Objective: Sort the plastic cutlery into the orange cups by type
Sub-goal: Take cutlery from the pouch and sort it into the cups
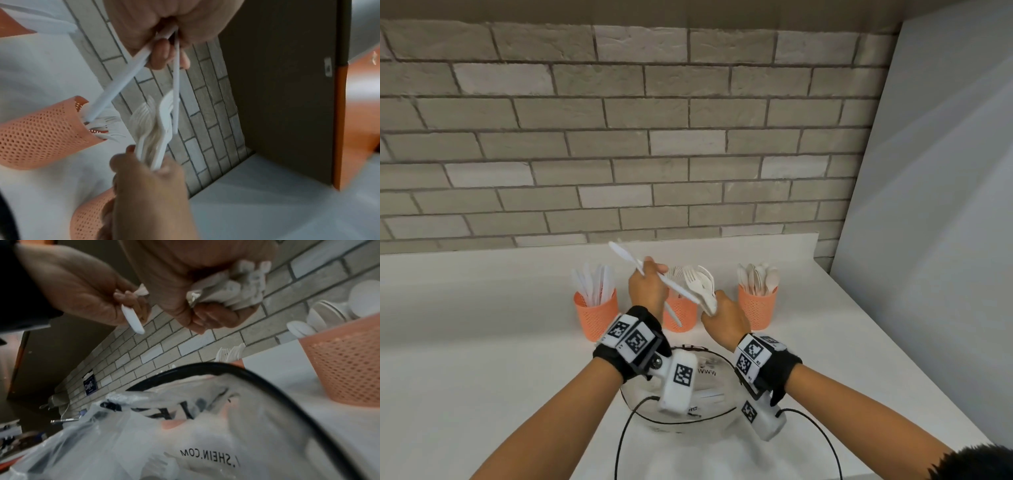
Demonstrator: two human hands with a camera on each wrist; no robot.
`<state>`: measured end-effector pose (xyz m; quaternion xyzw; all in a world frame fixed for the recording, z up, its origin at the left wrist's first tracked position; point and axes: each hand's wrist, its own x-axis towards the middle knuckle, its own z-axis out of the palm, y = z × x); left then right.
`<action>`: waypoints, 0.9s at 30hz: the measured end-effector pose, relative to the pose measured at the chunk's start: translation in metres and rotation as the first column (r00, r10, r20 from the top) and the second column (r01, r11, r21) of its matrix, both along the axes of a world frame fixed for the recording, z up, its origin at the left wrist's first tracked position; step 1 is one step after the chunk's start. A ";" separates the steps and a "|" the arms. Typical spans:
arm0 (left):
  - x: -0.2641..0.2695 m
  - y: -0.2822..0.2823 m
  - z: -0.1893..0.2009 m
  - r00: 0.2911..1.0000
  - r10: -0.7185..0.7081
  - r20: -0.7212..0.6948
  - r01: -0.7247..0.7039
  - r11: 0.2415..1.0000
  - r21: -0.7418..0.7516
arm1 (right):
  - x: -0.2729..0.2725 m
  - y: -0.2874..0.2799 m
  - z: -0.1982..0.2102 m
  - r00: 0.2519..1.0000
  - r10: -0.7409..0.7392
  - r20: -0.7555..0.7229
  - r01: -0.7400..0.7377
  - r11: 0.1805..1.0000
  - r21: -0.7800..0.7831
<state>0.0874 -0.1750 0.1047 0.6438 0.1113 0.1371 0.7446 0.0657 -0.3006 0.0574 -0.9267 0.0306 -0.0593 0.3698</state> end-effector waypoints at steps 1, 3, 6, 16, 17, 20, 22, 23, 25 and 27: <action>0.002 0.007 0.002 1.000 -0.005 -0.003 0.005 0.997 -0.074 | 0.002 -0.002 -0.001 1.000 0.021 -0.008 -0.021 0.996 0.081; 0.004 0.021 0.002 0.999 -0.043 -0.012 0.040 0.977 -0.211 | 0.005 -0.005 -0.002 0.998 0.066 -0.023 -0.057 0.953 0.296; 0.007 0.042 -0.008 0.991 -0.125 -0.041 0.111 0.960 -0.256 | 0.008 -0.010 0.001 0.987 0.131 -0.092 -0.050 0.797 0.601; 0.038 0.130 -0.038 0.990 0.055 -0.130 -0.041 0.994 0.106 | 0.020 0.000 0.014 0.896 0.341 -0.286 0.095 0.481 0.871; 0.044 0.137 -0.034 0.989 0.088 -0.118 -0.076 0.992 0.105 | 0.021 0.003 0.014 0.886 0.358 -0.295 0.099 0.476 0.874; 0.062 0.147 -0.017 0.989 0.142 -0.038 -0.137 0.984 0.116 | 0.023 0.011 0.012 0.860 0.395 -0.324 0.112 0.474 0.873; 0.078 0.151 -0.009 0.987 0.159 0.008 -0.159 0.983 0.092 | 0.024 0.015 0.011 0.844 0.421 -0.331 0.111 0.467 0.877; 0.085 0.152 -0.006 0.986 0.165 0.016 -0.166 0.983 0.085 | 0.025 0.016 0.011 0.839 0.432 -0.330 0.106 0.465 0.879; 0.099 0.153 -0.006 0.986 0.167 0.011 -0.168 0.982 0.084 | 0.027 0.017 0.011 0.832 0.444 -0.332 0.100 0.468 0.878; 0.110 0.152 -0.011 0.989 0.150 -0.002 -0.149 0.983 0.111 | 0.030 0.016 0.011 0.831 0.444 -0.334 0.104 0.467 0.878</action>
